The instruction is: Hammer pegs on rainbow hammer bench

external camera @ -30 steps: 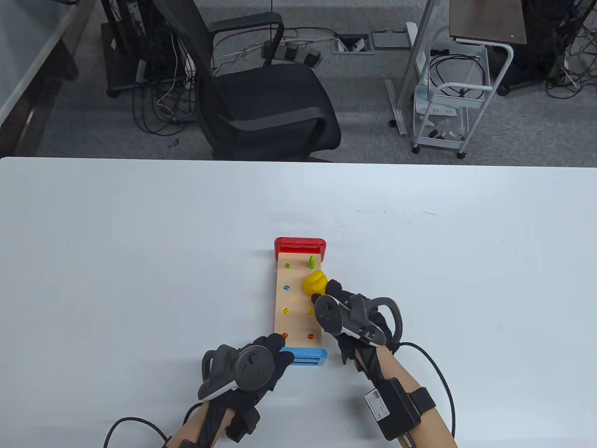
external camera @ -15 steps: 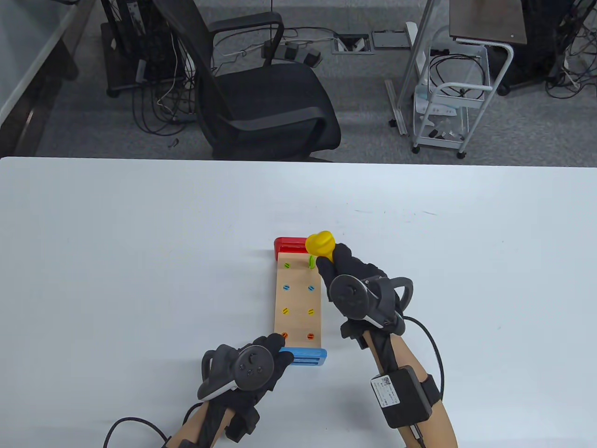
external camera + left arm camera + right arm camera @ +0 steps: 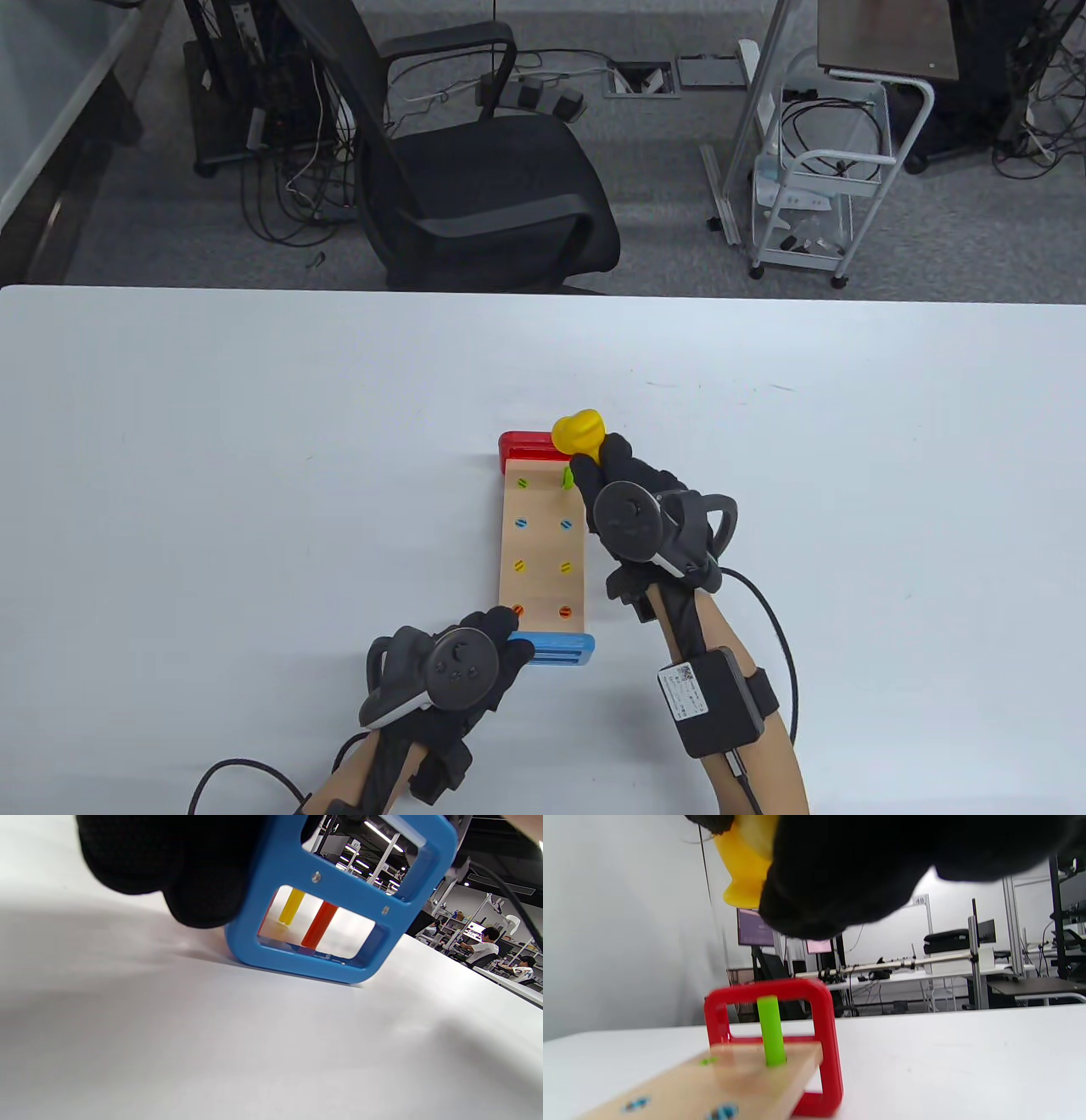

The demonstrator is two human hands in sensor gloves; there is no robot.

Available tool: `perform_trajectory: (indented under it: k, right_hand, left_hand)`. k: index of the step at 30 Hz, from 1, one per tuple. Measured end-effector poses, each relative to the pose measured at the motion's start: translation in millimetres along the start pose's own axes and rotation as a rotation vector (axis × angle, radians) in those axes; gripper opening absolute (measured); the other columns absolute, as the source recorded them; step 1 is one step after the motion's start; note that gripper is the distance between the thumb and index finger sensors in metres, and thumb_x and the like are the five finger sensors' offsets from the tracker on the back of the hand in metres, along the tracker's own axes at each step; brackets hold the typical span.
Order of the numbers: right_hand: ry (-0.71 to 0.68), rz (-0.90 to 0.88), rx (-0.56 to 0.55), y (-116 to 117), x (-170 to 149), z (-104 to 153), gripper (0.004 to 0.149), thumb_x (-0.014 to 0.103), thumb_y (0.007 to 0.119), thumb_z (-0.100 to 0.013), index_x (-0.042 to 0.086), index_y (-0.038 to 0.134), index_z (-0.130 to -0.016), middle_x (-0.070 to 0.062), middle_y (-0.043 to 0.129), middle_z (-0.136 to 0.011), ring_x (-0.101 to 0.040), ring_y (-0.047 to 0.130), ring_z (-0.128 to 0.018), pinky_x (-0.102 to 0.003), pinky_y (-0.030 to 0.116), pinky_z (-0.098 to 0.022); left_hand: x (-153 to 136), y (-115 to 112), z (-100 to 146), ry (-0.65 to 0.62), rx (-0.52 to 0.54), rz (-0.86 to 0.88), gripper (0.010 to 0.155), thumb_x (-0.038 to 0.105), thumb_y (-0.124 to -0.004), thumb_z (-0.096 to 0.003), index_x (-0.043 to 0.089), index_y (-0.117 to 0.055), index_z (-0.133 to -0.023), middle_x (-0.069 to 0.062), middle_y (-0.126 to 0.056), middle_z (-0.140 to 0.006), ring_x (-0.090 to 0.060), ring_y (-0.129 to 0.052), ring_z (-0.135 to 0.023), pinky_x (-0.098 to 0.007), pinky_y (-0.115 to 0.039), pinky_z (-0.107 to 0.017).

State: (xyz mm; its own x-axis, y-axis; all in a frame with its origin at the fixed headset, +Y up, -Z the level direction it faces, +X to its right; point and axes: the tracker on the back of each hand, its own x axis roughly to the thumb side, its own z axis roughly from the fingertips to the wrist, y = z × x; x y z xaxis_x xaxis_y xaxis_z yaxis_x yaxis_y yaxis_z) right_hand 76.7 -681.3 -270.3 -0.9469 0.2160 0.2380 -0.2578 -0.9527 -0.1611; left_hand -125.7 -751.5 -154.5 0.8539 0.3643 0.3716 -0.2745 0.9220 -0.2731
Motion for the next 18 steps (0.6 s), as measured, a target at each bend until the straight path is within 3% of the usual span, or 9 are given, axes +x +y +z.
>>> perform_trajectory:
  k: [3,4,7,9,13,15,16,17,18]
  right_hand:
    - [0.032,0.156,0.239,32,0,3,0.062,0.045,0.042,-0.063,-0.003,0.063,-0.096,-0.008,0.097,-0.058,-0.021,0.097,-0.026,-0.04,0.087,-0.025]
    - [0.007,0.145,0.141,29,1,5,0.062,0.044,0.046,-0.063,-0.005,0.068,-0.094,-0.01,0.099,-0.054,-0.023,0.097,-0.022,-0.041,0.086,-0.022]
    - [0.0,0.11,0.12,13,4,3,0.062,0.044,0.045,-0.064,-0.004,0.068,-0.096,-0.009,0.098,-0.055,-0.023,0.096,-0.024,-0.041,0.086,-0.023]
    - [-0.01,0.027,-0.041,0,3,2,0.063,0.043,0.047,-0.063,-0.006,0.07,-0.094,-0.011,0.099,-0.052,-0.024,0.096,-0.021,-0.042,0.085,-0.021]
    - [-0.004,0.006,0.002,0,1,0,0.063,0.044,0.047,-0.064,-0.006,0.069,-0.095,-0.011,0.099,-0.053,-0.024,0.096,-0.022,-0.043,0.085,-0.022]
    - [0.013,0.059,0.124,22,-1,-2,0.062,0.043,0.049,-0.064,-0.006,0.072,-0.093,-0.012,0.1,-0.051,-0.025,0.096,-0.02,-0.043,0.085,-0.02]
    - [0.044,0.119,0.263,37,-2,-4,0.063,0.044,0.045,-0.063,-0.006,0.068,-0.094,-0.011,0.099,-0.054,-0.023,0.097,-0.022,-0.042,0.086,-0.022]
    - [0.048,0.131,0.271,35,-3,-1,0.063,0.046,0.04,-0.063,-0.002,0.062,-0.097,-0.007,0.097,-0.059,-0.02,0.096,-0.027,-0.04,0.087,-0.026]
    - [0.001,0.099,0.131,30,-1,0,0.062,0.044,0.048,-0.063,-0.006,0.072,-0.092,-0.011,0.1,-0.051,-0.024,0.096,-0.02,-0.042,0.086,-0.02]
  left_hand:
    - [0,0,0,-0.001,0.002,-0.004,0.068,0.054,-0.04,-0.0551,0.011,-0.056,-0.105,-0.032,-0.083,-0.097,-0.038,-0.101,-0.067,-0.049,-0.087,-0.048]
    - [0,0,0,0.001,0.003,-0.007,0.068,0.054,-0.04,-0.0551,0.011,-0.056,-0.105,-0.031,-0.083,-0.097,-0.038,-0.101,-0.067,-0.049,-0.087,-0.048]
    - [0,0,1,0.001,0.003,-0.008,0.068,0.054,-0.04,-0.0551,0.011,-0.056,-0.106,-0.032,-0.083,-0.097,-0.038,-0.101,-0.067,-0.049,-0.087,-0.048]
    - [1,0,1,0.001,0.002,-0.008,0.068,0.054,-0.04,-0.0551,0.011,-0.056,-0.106,-0.031,-0.083,-0.097,-0.038,-0.101,-0.067,-0.049,-0.087,-0.048]
    - [1,0,0,0.001,-0.001,-0.005,0.068,0.054,-0.04,-0.0551,0.011,-0.056,-0.106,-0.031,-0.083,-0.097,-0.038,-0.1,-0.067,-0.049,-0.087,-0.048]
    - [1,0,0,0.001,-0.002,-0.005,0.068,0.054,-0.04,-0.055,0.011,-0.056,-0.106,-0.031,-0.083,-0.097,-0.038,-0.101,-0.067,-0.05,-0.087,-0.048]
    - [1,0,0,0.0,-0.003,-0.005,0.068,0.054,-0.04,-0.0551,0.011,-0.056,-0.106,-0.031,-0.083,-0.097,-0.038,-0.1,-0.067,-0.049,-0.087,-0.048]
    - [1,0,0,0.0,-0.004,-0.005,0.068,0.054,-0.04,-0.0551,0.011,-0.056,-0.106,-0.032,-0.083,-0.097,-0.038,-0.1,-0.067,-0.05,-0.087,-0.048]
    - [1,0,0,0.001,-0.005,-0.006,0.068,0.054,-0.04,-0.0551,0.011,-0.056,-0.106,-0.031,-0.083,-0.097,-0.038,-0.1,-0.067,-0.05,-0.087,-0.048]
